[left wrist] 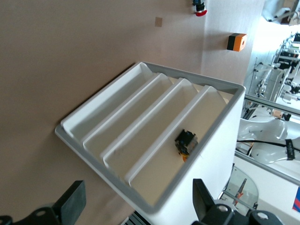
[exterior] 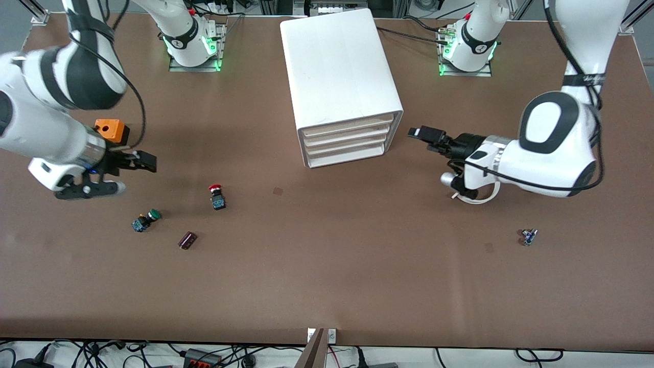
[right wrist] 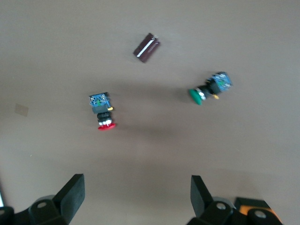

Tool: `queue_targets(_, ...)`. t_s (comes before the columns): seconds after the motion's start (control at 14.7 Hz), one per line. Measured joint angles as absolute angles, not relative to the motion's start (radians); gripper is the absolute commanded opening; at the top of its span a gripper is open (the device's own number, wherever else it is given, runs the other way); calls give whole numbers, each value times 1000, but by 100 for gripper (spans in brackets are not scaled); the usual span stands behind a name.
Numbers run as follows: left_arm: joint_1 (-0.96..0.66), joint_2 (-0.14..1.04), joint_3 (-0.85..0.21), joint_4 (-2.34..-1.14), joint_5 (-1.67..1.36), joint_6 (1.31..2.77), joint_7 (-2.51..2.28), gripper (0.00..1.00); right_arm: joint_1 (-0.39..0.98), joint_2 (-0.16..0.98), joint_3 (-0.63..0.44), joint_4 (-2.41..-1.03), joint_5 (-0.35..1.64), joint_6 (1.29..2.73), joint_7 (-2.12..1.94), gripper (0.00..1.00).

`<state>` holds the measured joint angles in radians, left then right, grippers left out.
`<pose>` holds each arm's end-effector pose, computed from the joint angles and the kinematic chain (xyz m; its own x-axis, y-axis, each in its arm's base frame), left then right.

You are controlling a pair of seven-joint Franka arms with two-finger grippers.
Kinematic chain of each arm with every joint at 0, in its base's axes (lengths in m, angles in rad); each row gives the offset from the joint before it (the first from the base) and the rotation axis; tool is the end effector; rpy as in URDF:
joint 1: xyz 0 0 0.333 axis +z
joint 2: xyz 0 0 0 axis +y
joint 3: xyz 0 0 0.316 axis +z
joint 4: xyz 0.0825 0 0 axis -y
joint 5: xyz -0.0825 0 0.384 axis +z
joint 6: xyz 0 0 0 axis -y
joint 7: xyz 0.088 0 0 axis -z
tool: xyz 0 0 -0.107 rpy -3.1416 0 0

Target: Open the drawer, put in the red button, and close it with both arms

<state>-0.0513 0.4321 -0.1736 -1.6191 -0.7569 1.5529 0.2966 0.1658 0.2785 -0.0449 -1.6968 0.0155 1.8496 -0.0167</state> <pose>0.5971 -0.1997 0.3802 0.8656 -0.4323 -0.2527 -0.0914 -0.6325 0.7692 0.6206 0.0788 0.4218 0.9833 0.1322 -0.1250 0.1327 -0.9911 -0.0040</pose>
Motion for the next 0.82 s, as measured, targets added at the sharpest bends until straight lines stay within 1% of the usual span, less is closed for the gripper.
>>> queue_targets(0.27, -54, 597, -182, -1621, -915, 1634, 613, 100, 212, 415, -44, -1663, 16, 1946, -13, 100)
queue_targets(0.41, -54, 658, -182, -1629, -979, 1654, 715, 100, 228, 479, -44, -1655, 18, 1994, -12, 100)
queue_targets(0.55, -55, 680, -183, -1662, -1032, 1662, 793, 98, 236, 542, -44, -1652, 33, 2033, -12, 100)
queue_targets(0.68, -54, 679, -192, -1701, -1046, 1662, 824, 92, 242, 601, -44, -1650, 40, 2083, -12, 100)
queue_targets(0.75, -55, 679, -199, -1715, -1046, 1663, 835, 91, 247, 627, -44, -1649, 41, 2110, -12, 100)
queue_targets(0.82, -55, 679, -204, -1726, -1046, 1663, 849, 86, 254, 651, -44, -1647, 41, 2132, -12, 100)
